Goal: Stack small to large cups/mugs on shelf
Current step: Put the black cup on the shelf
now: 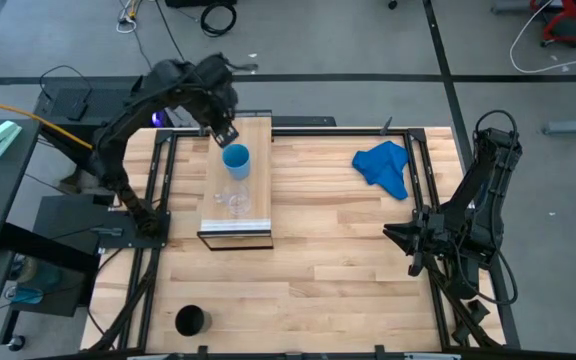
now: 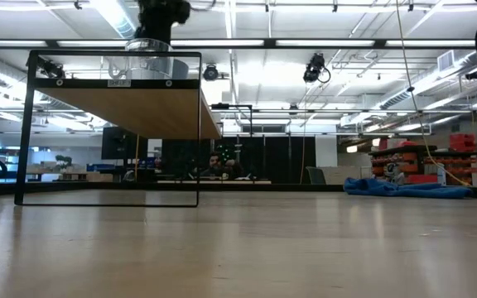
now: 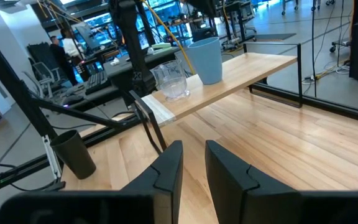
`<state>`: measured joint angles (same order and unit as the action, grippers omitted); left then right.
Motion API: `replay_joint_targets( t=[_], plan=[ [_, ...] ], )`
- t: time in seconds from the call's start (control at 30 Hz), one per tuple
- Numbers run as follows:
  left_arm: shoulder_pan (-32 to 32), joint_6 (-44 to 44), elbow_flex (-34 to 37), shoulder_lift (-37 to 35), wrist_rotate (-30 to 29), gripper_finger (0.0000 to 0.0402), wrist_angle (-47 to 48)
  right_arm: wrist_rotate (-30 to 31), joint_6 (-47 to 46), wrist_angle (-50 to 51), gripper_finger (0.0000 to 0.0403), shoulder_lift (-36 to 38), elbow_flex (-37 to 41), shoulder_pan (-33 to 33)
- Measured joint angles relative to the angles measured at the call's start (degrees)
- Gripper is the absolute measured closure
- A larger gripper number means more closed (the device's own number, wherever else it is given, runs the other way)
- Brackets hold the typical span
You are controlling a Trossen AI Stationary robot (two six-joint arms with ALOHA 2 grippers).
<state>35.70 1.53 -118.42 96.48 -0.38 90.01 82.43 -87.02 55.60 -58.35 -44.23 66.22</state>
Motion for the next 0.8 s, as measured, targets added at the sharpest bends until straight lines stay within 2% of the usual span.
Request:
replay_joint_targets(
  t=[0.2,0.4,0.5,0.6,0.8],
  plan=[
    [-0.05,-3.36,-6.76,-4.58,0.91,0.0301,-0.01,0.00,0.00,0.01,0.0328,0.00,0.00,0.02],
    [-4.03,-9.34,-6.57,-11.72,11.78,0.0302,0.12,0.00,0.00,0.02,0.0328,0.00,0.00,0.02],
    [-8.95,-12.87,-5.85,-14.99,17.19,0.0302,0.09,-0.01,0.00,0.02,0.0328,0.00,0.00,0.02],
    [-15.67,-18.44,-5.85,-17.48,20.15,0.0306,0.02,0.00,0.00,0.02,0.0328,0.00,0.00,0.02],
    [-32.11,-33.17,-5.85,-20.93,19.19,0.0317,0.01,0.00,0.00,0.00,0.0328,0.00,0.00,0.02]
  ],
)
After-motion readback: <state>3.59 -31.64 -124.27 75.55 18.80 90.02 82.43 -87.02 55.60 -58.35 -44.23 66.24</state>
